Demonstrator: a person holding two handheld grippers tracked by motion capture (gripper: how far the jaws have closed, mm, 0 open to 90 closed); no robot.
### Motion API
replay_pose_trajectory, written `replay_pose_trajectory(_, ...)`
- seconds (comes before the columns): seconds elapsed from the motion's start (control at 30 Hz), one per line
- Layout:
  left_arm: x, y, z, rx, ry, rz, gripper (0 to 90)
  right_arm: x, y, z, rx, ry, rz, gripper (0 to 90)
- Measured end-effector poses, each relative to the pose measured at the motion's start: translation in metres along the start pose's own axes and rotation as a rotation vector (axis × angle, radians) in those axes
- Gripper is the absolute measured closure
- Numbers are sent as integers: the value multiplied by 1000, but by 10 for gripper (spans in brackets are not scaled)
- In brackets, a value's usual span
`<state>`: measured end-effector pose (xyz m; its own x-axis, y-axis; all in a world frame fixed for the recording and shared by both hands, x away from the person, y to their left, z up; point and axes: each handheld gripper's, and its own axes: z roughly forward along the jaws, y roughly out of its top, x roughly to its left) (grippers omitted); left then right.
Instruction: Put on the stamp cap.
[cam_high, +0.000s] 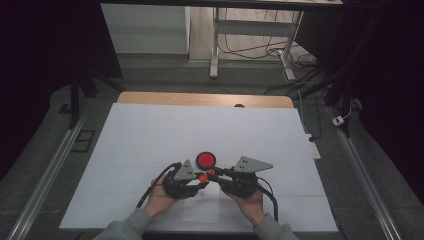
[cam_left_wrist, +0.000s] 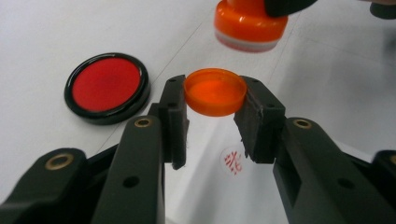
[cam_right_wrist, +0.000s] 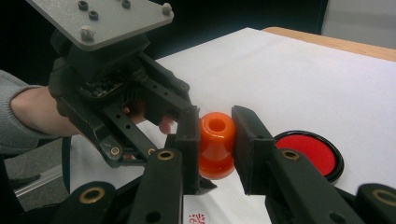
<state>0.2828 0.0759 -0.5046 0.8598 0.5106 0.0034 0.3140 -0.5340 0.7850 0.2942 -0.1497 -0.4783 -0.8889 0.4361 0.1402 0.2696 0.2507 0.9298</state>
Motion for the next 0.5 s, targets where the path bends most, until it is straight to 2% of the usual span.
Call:
replay_pose_trajectory(0.23, -3, 7, 6, -3, -9, 9, 643, -2, 1, -2, -5, -5, -1, 727)
replay_pose_trajectory(0.5, -3, 7, 6, 0, -9, 13, 643, -3, 0, -1, 1, -7, 0, 727)
